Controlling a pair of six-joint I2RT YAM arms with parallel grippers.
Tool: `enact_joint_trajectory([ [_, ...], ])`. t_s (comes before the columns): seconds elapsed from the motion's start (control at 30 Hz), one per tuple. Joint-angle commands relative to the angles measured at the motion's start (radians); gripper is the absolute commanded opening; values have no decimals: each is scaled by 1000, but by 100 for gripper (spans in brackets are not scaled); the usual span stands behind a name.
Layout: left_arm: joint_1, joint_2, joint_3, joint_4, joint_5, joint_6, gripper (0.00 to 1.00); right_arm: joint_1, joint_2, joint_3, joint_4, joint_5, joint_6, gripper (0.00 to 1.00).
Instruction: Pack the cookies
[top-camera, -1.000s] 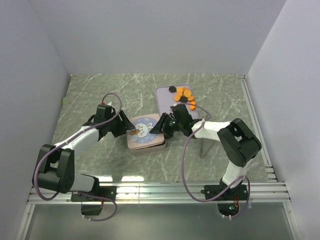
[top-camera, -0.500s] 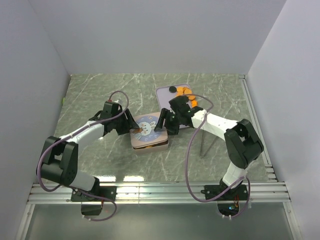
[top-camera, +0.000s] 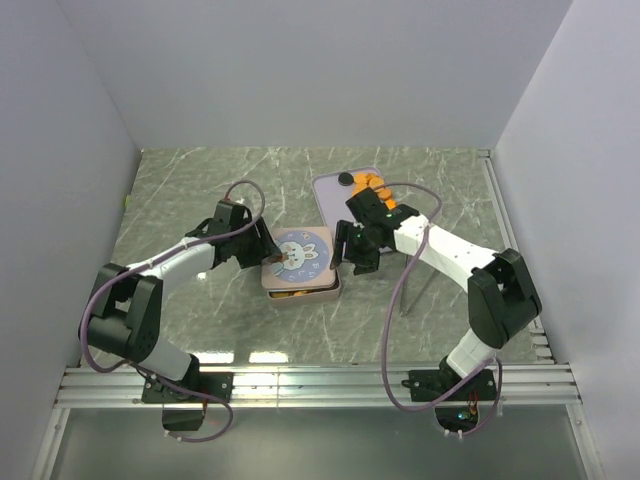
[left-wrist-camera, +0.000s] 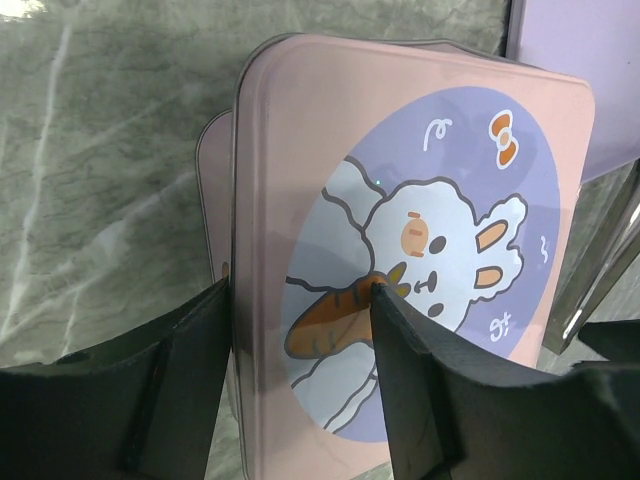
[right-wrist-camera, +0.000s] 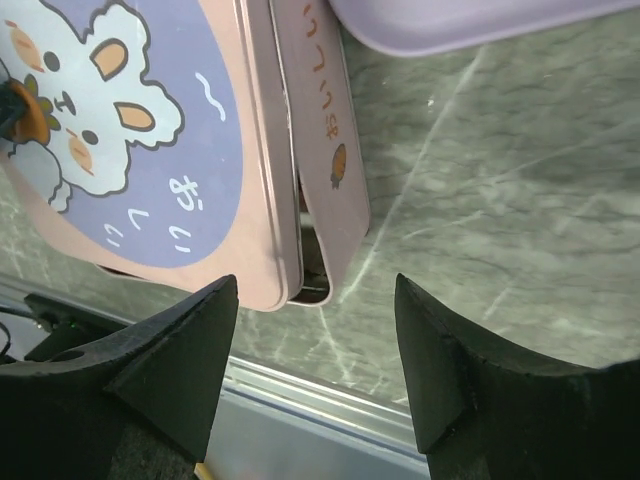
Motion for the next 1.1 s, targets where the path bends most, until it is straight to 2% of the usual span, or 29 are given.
enact_joint_trajectory([
  [0.0,-31,12,44,17,4,11,61,-24,-71,38,-5,18,-47,70],
  [0.2,-82,4,71,-35,-43,14,60,-70,-62,44,81,-30,-49,69],
  [0.4,-123,-34,54,-75,-95,3,60,-93,29,74,144,-63,-65,63],
  [0.6,-151,-69,25,-100,-123,-6,59,-95,73,16,220,-100,-49,61],
  [1.07,-203,-103,0,-109,-150,-28,61,-95,-11,-102,240,-121,-21,56],
])
